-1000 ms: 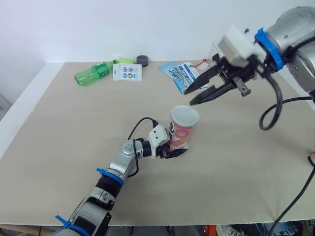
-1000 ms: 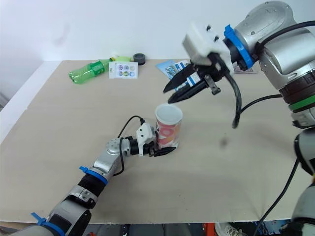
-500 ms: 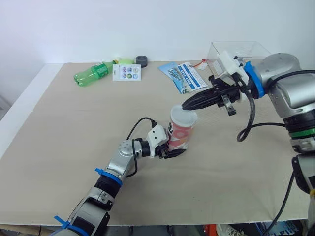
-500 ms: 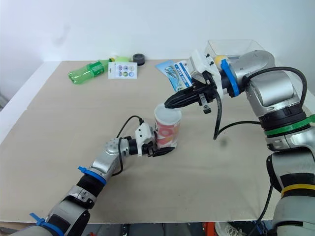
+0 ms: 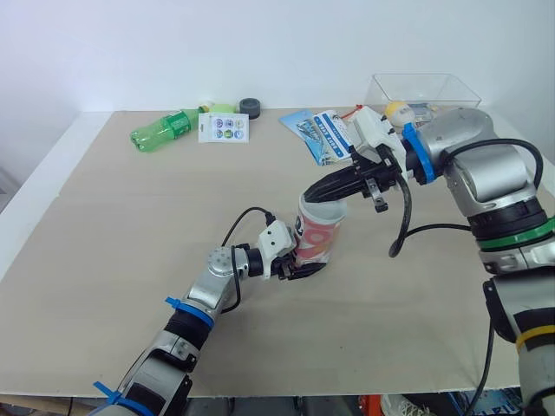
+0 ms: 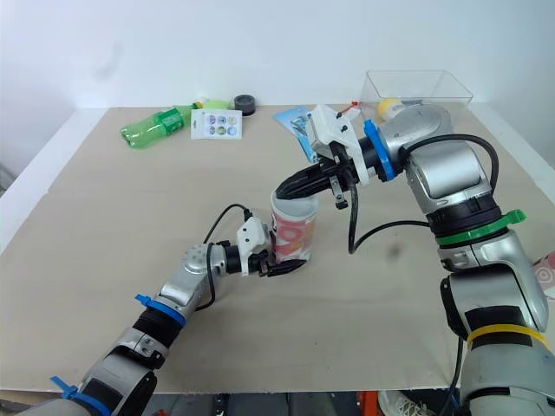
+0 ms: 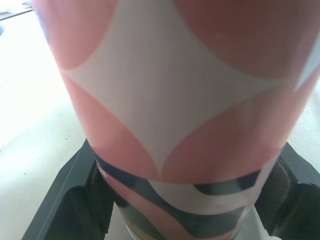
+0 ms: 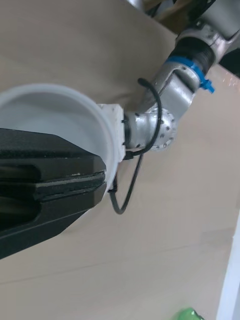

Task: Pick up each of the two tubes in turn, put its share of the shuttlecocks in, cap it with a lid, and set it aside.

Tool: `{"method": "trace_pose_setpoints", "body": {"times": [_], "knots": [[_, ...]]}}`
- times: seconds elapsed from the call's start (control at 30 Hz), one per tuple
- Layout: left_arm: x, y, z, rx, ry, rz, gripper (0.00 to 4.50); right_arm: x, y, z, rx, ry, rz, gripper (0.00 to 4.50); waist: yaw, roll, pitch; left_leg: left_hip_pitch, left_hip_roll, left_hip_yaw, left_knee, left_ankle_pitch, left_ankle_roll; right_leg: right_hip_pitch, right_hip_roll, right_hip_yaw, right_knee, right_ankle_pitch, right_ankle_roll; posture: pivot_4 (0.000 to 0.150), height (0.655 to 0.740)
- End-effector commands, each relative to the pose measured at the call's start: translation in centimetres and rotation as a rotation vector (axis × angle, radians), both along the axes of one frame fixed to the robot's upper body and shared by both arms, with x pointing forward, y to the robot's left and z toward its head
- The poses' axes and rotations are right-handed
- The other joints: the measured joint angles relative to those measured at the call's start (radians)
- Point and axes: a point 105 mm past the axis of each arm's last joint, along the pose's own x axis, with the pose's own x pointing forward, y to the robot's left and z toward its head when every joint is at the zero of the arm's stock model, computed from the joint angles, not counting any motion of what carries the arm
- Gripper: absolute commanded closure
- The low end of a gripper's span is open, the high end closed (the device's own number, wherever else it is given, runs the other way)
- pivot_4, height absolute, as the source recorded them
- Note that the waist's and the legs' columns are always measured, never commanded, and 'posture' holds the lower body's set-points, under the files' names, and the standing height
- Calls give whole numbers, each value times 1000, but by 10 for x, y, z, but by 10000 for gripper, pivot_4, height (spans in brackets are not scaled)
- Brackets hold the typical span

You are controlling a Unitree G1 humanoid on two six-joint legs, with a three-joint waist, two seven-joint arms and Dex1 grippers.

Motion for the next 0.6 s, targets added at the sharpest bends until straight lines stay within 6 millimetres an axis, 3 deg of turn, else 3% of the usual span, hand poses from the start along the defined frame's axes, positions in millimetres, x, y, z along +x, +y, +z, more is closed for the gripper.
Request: {"method": "trace_pose_setpoints", "body": {"times": [0.03,0.6], "knots": [[-2,2,-10,19,37,9,14398,-3,-1,7,7,-26,16,44702,0,0,0,0,0,0,0,0,0,0,0,0,0,0,0,1500,7400],[-1,4,-8,18,39,17,14398,0,-4,-16,-29,-4,3,44702,0,0,0,1,0,0,0,0,0,0,0,0,0,0,0,1500,7400]]}}
